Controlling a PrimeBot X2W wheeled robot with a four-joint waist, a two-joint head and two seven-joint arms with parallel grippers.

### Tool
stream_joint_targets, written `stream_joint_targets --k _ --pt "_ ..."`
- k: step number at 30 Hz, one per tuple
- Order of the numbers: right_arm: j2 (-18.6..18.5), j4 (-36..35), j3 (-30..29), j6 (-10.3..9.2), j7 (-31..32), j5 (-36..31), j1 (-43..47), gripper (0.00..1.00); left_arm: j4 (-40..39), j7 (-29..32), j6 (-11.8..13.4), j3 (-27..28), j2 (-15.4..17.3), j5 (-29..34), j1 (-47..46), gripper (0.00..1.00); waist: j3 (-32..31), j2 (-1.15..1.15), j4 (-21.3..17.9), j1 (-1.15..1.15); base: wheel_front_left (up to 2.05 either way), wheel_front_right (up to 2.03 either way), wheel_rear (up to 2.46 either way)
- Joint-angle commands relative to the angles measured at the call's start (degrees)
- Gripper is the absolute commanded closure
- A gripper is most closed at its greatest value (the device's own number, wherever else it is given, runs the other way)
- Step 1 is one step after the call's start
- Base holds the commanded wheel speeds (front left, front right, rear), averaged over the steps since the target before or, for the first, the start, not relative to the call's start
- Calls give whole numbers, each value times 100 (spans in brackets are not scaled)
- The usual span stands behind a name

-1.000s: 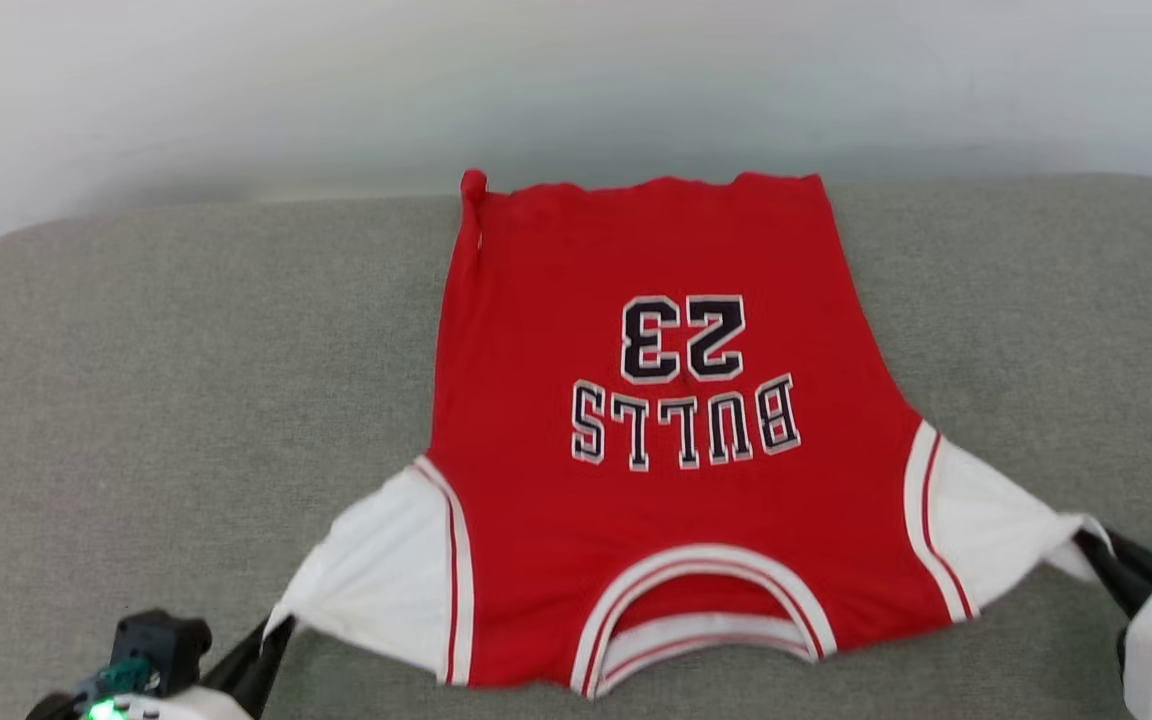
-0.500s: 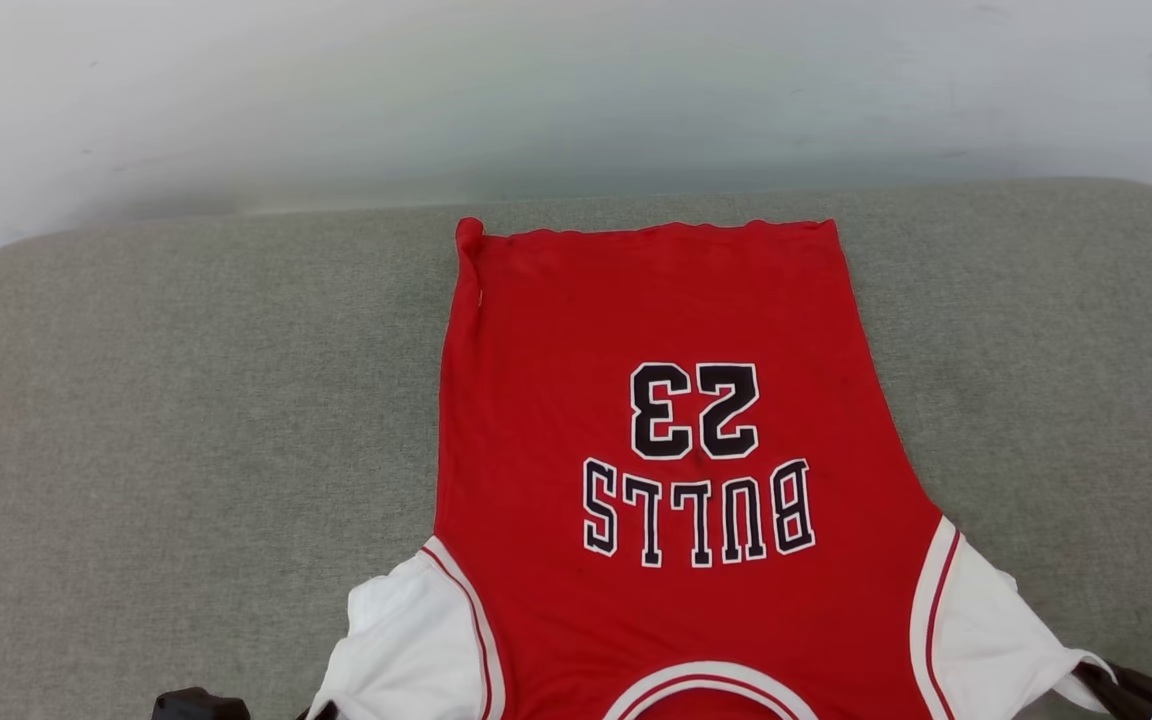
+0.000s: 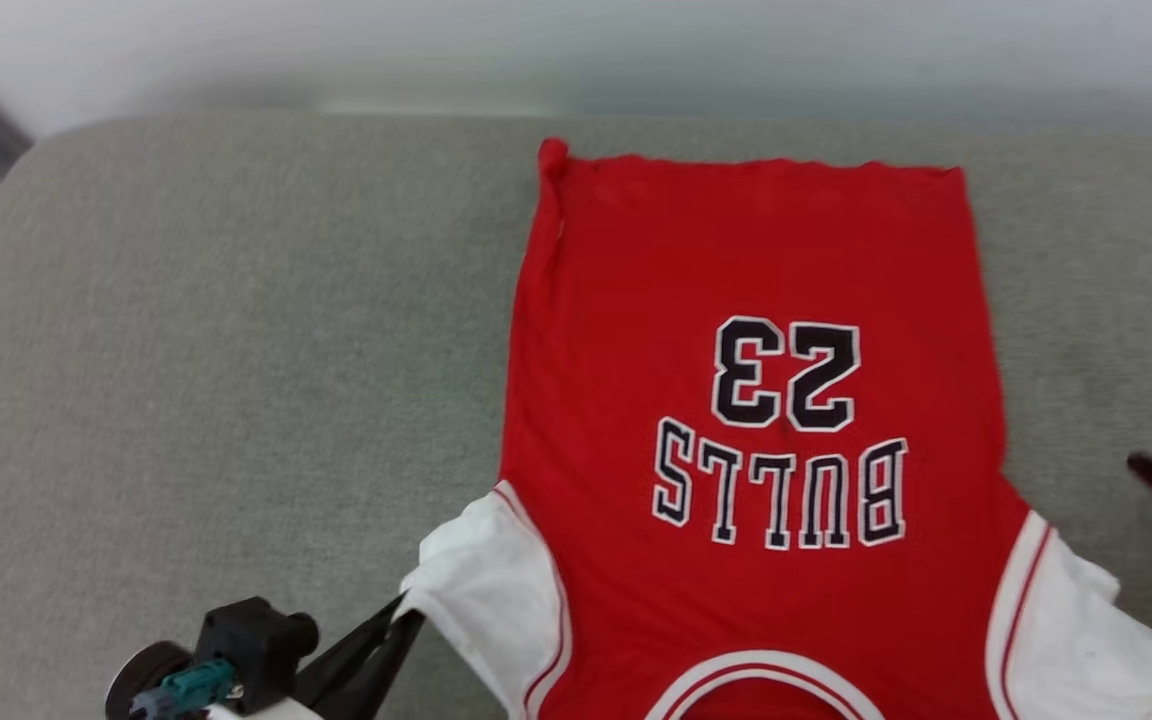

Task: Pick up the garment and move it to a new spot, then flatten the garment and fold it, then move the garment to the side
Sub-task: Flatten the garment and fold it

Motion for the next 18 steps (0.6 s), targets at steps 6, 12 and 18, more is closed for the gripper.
stream_joint_targets --k 6,12,18 --pt "220 396 -448 -2 1356 -505 -1884 0 -732 342 36 -131 -60 328 -493 100 1202 0 966 0 0 0 0" --pt "285 1228 -738 -2 2363 -1333 -3416 0 -1000 459 -111 -277 -242 502 -841 100 1776 0 1500 0 0 0 0" --pt "310 1723 -928 -2 2825 -2016 -4423 0 -1072 411 -209 -350 -418 590 -1059 100 2143 0 1859 0 0 0 0"
